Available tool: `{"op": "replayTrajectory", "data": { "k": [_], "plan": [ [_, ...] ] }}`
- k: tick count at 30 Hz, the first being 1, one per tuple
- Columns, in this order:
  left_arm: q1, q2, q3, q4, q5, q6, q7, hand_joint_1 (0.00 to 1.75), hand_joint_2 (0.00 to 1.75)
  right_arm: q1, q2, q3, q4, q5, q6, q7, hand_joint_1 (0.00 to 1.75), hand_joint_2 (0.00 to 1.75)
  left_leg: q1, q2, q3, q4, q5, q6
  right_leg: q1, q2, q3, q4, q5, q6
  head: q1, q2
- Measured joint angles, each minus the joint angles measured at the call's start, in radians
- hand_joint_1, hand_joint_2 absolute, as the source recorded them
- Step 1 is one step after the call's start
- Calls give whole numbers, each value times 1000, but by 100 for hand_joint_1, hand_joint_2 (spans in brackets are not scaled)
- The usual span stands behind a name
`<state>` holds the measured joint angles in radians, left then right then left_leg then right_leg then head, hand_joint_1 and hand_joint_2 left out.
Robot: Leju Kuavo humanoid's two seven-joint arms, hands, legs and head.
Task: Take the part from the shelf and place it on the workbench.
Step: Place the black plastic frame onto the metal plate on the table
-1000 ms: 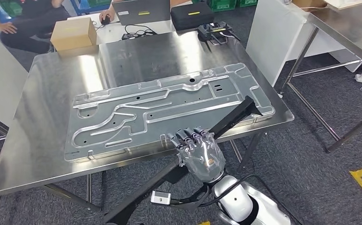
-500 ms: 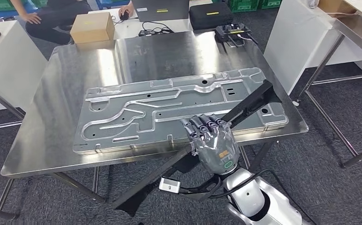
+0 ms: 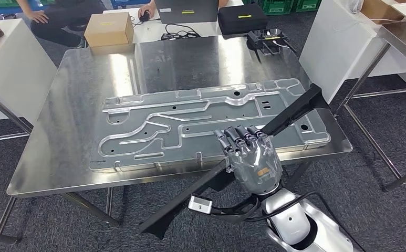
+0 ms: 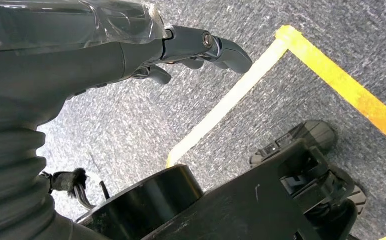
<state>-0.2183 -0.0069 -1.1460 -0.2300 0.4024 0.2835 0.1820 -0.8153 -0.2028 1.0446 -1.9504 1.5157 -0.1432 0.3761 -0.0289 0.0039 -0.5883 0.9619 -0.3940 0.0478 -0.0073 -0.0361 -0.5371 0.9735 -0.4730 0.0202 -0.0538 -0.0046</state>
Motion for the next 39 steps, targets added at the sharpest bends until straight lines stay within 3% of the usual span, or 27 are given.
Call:
{"op": "replayTrajectory", "data": {
  "k": [39],
  "plan": [
    [15,3,0,0,-24,4,0,0,175,-43,-26,-15,-12,10,-37,-4,175,175,6,0,1,1,0,2,5,0,1,-1,1,1,0,0]
  ]
}}
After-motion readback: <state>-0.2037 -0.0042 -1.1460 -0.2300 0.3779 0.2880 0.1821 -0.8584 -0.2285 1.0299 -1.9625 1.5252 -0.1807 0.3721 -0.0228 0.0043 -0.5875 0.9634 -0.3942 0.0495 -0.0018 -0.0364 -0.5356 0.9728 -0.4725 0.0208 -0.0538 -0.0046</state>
